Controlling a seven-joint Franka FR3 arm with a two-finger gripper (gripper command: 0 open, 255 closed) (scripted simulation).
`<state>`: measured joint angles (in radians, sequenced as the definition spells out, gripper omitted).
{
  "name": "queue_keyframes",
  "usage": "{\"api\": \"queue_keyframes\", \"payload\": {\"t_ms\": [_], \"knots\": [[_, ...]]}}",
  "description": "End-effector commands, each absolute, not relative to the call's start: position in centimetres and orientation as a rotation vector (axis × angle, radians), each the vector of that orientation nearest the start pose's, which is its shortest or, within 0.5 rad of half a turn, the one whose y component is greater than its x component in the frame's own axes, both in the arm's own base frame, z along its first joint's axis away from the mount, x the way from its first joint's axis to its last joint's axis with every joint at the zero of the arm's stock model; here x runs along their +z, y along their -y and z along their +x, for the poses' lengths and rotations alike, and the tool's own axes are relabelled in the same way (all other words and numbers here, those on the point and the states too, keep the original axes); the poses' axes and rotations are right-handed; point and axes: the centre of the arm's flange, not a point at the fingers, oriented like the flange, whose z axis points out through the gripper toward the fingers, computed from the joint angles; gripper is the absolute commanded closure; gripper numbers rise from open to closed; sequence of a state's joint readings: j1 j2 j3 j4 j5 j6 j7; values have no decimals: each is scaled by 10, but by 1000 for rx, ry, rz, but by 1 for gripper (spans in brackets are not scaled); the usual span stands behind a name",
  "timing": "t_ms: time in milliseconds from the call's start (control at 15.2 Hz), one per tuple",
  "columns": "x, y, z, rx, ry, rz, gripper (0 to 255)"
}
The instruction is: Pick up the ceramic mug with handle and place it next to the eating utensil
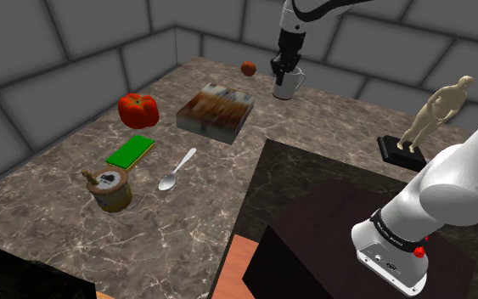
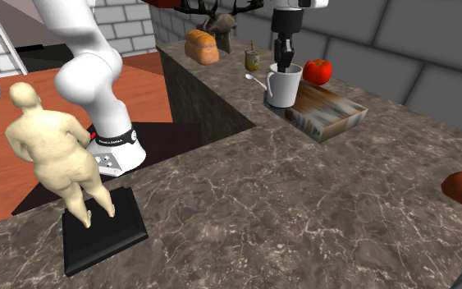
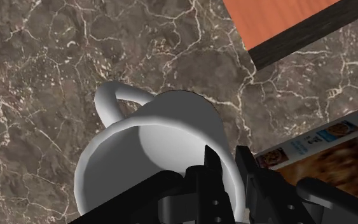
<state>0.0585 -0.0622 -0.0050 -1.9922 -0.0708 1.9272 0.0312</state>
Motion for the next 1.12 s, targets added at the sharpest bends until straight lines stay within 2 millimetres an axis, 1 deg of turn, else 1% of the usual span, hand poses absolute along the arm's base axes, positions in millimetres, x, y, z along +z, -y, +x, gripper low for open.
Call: {"api": "queue_keyframes", "payload": {"t_ms": [0,1056], "knots": [[484,-51,547,-1,74,-3206,255],[452,-246,621,-1,74,-3206,255]]}}
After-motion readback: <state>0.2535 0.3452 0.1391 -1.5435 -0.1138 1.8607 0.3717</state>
